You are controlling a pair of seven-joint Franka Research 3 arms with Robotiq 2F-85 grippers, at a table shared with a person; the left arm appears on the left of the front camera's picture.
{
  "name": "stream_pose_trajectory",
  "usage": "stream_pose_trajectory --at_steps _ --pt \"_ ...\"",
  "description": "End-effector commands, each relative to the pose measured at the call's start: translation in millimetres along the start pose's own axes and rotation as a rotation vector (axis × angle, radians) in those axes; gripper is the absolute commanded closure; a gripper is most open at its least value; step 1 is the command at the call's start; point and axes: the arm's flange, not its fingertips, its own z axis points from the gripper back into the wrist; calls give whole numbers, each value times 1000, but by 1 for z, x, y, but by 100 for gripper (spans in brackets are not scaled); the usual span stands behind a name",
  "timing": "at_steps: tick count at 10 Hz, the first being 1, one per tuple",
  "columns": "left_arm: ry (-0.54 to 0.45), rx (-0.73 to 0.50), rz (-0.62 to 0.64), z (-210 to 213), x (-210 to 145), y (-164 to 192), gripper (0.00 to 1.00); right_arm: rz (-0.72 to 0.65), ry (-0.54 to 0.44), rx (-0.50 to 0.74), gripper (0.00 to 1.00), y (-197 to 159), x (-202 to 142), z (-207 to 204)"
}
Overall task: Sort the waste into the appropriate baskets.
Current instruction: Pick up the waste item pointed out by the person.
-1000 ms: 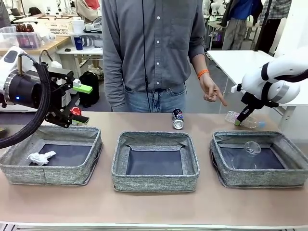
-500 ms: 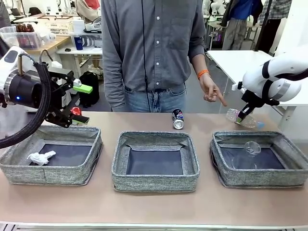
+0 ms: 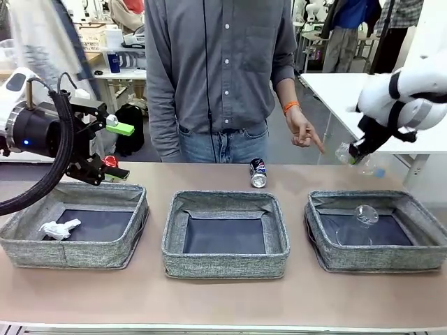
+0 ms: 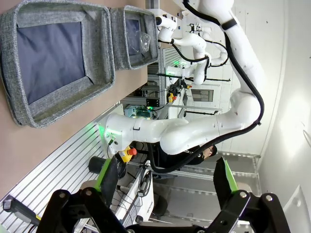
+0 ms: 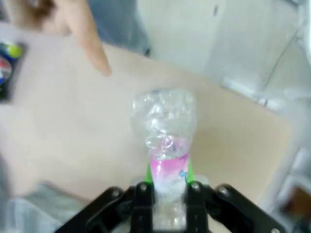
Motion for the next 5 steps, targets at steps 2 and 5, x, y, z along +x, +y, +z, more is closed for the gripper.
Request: stream_pose_trajectory --at_steps 2,5 --pt "-3 -4 5 0 0 -4 0 -481 71 79 100 66 -4 95" --pt "-3 -4 5 0 0 -4 0 -217 75 -69 100 168 -38 154"
